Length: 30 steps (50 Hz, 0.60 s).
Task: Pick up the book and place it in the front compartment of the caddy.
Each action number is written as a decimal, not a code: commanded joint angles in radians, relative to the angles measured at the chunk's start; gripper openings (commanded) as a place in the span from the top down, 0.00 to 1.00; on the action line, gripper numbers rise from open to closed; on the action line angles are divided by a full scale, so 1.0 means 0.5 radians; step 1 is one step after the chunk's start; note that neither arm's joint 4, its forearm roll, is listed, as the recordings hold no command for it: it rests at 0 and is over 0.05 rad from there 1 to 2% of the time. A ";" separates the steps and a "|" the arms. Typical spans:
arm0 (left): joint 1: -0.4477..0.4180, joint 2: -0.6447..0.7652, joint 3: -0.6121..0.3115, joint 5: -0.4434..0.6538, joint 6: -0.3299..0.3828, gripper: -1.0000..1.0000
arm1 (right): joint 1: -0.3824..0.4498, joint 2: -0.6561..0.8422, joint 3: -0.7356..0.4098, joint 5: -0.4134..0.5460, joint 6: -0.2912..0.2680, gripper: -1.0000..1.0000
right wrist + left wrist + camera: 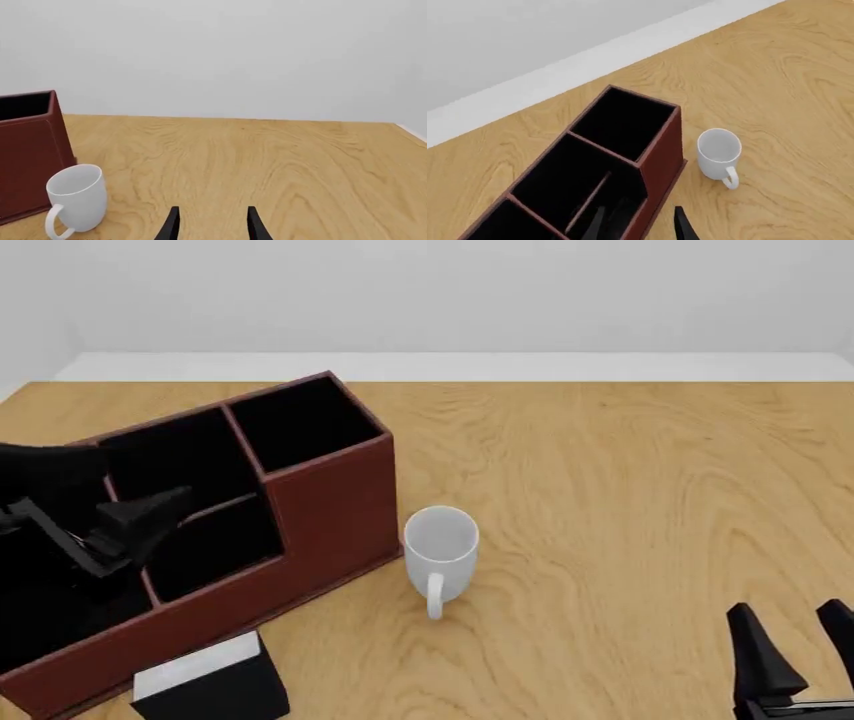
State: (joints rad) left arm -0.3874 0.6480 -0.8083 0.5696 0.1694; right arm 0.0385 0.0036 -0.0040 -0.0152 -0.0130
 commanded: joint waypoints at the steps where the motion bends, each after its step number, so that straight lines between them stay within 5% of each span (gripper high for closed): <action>1: -0.164 0.207 -0.273 0.385 0.343 0.00 | 0.023 0.002 0.001 -0.003 -0.017 0.00; 5: -0.249 0.294 -0.390 0.539 0.305 0.00 | 0.025 -0.003 0.002 0.002 -0.021 0.00; 7: -0.244 0.288 -0.402 0.579 0.443 0.00 | 0.025 -0.003 0.002 0.004 -0.022 0.00; 11: -0.346 0.395 -0.540 0.783 0.332 0.00 | 0.028 -0.005 0.003 0.007 -0.024 0.00; 15: -0.322 0.408 -0.514 0.902 0.533 0.00 | 0.026 -0.005 0.004 0.009 -0.031 0.00; 17: -0.357 0.439 -0.533 1.002 0.511 0.00 | 0.028 -0.005 0.004 0.010 -0.034 0.00; 18: -0.325 0.407 -0.533 0.995 0.647 0.00 | 0.027 -0.005 0.004 0.009 -0.041 0.00; 30: -0.344 0.510 -0.588 1.297 0.691 0.00 | 0.030 -0.006 0.004 0.012 -0.051 0.00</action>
State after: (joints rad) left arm -0.5479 0.8644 -1.0779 1.0919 0.4566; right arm 0.0533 0.0013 -0.0021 -0.0103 -0.0341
